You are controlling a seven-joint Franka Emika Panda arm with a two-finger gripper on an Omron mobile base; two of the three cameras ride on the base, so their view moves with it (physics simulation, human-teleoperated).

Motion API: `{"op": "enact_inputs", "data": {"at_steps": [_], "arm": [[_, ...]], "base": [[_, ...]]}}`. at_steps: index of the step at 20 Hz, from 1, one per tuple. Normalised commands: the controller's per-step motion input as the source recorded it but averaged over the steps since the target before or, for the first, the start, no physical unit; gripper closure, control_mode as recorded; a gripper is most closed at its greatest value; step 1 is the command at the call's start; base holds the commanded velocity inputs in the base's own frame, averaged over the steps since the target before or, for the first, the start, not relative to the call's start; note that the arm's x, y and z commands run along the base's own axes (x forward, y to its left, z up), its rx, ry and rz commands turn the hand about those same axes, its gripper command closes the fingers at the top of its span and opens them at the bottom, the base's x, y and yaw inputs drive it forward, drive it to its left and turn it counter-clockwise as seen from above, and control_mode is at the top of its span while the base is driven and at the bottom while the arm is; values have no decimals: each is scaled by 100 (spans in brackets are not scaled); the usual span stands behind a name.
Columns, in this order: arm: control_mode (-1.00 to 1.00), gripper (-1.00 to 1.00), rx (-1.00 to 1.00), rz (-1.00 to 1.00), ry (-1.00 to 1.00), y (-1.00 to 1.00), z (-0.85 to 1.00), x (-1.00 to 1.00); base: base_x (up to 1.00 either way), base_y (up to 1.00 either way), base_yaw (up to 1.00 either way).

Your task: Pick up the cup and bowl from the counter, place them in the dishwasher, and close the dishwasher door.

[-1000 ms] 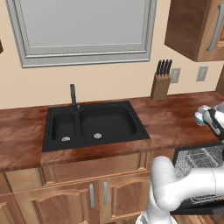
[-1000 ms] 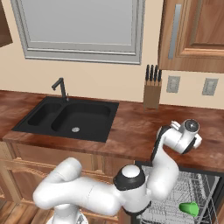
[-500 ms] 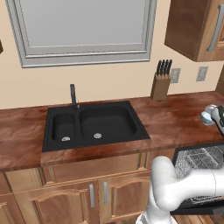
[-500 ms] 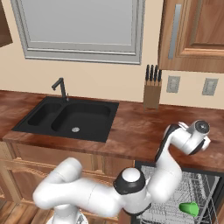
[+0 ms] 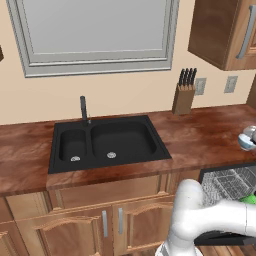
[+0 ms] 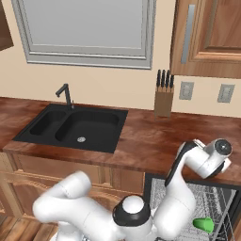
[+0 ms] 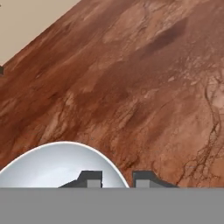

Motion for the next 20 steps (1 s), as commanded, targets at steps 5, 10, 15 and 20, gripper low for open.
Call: {"op": "enact_inputs", "data": {"at_steps": [5,10,15,20], "arm": [[-100,100,1,-7,0,15,0,-58],[-100,100,3,-8,0,8,0,-52],[-100,100,3,-9,0,0,-5,-46],[-100,100,5,-10,1,0,-23,-45]], "base": [[0,0,0],[0,0,0],[0,0,0],[0,0,0]]}}
